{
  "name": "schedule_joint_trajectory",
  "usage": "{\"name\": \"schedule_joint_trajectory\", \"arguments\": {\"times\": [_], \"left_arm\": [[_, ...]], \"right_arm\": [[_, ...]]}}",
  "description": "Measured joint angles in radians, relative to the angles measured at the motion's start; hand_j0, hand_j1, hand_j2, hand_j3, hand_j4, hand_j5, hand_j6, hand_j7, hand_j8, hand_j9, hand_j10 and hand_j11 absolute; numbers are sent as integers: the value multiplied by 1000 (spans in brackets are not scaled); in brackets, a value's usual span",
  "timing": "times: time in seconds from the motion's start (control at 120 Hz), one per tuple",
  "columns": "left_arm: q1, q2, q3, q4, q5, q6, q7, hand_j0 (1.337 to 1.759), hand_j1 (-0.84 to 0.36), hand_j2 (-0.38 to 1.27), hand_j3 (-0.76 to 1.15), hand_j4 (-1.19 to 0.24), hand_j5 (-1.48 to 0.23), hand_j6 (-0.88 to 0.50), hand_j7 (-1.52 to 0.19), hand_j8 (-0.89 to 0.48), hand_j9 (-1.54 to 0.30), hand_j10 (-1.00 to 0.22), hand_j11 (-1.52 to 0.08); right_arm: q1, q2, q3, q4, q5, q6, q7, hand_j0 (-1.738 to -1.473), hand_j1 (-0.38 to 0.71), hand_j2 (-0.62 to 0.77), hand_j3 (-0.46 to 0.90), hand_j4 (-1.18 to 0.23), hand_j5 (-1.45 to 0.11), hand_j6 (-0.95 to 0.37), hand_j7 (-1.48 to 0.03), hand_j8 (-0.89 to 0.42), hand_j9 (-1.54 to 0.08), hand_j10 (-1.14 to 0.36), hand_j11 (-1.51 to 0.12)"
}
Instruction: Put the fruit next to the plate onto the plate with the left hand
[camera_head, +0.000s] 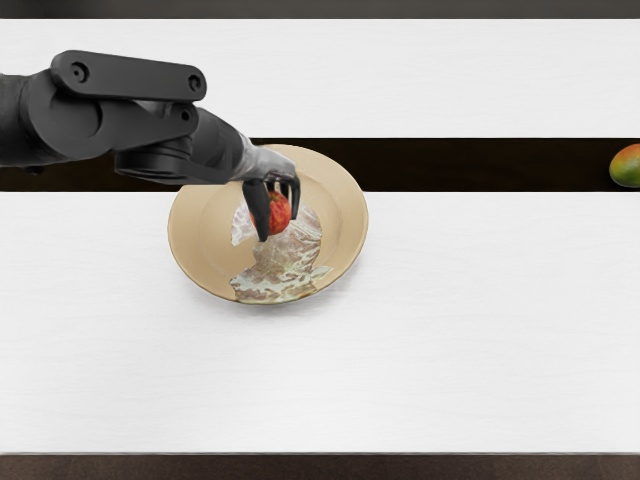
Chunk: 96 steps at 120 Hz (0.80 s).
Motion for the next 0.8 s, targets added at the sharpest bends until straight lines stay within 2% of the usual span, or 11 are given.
{"name": "schedule_joint_trajectory", "arguments": {"times": [0.092,0.117,0.183,0.275,0.367,0.517,0.717,0.8], "left_arm": [[13,-15,-9,0,4,29,0,1639,-490,458,0,-437,-1165,-176,-1155,-138,-1144,-470,-1188],[15,-19,-11,0,5,40,-1,1639,-476,414,0,-446,-1145,-185,-1135,-150,-1125,-477,-1170],[16,-27,-14,1,7,67,-3,1642,-420,361,0,-485,-1066,-257,-1054,-207,-1043,-535,-1079],[23,-36,-16,3,10,109,-6,1647,-329,259,0,-469,-887,-369,-875,-321,-874,-642,-899],[31,-37,-15,11,11,127,-7,1651,-236,191,0,-427,-731,-420,-720,-374,-723,-541,-739],[37,-38,-14,22,10,135,-7,1655,-99,120,0,-344,-533,-352,-528,-320,-529,-399,-536],[43,-37,-15,37,5,135,-8,1657,-15,78,0,-293,-413,-296,-411,-284,-411,-314,-414],[43,16,-31,35,1,128,-8,1657,2,70,0,-283,-388,-285,-387,-277,-387,-296,-389]], "right_arm": [[0,0,0,0,0,0,0,-1658,-307,-7,0,-35,-45,-35,-45,-35,-45,-35,-45],[0,0,0,0,0,0,0,-1658,-307,-7,0,-35,-45,-35,-45,-35,-45,-35,-45],[0,0,0,0,0,0,0,-1658,-307,-7,0,-35,-45,-35,-45,-35,-45,-35,-45],[0,0,0,0,0,0,0,-1658,-307,-7,0,-35,-45,-35,-45,-35,-45,-35,-45],[0,0,0,0,0,0,0,-1658,-307,-7,0,-35,-45,-35,-45,-35,-45,-35,-45],[0,0,0,0,0,0,0,-1658,-307,-7,0,-35,-45,-35,-45,-35,-45,-35,-45],[0,0,0,0,0,0,0,-1658,-307,-7,0,-35,-45,-35,-45,-35,-45,-35,-45],[0,0,0,0,0,0,0,-1658,-307,-7,0,-35,-45,-35,-45,-35,-45,-35,-45]]}}
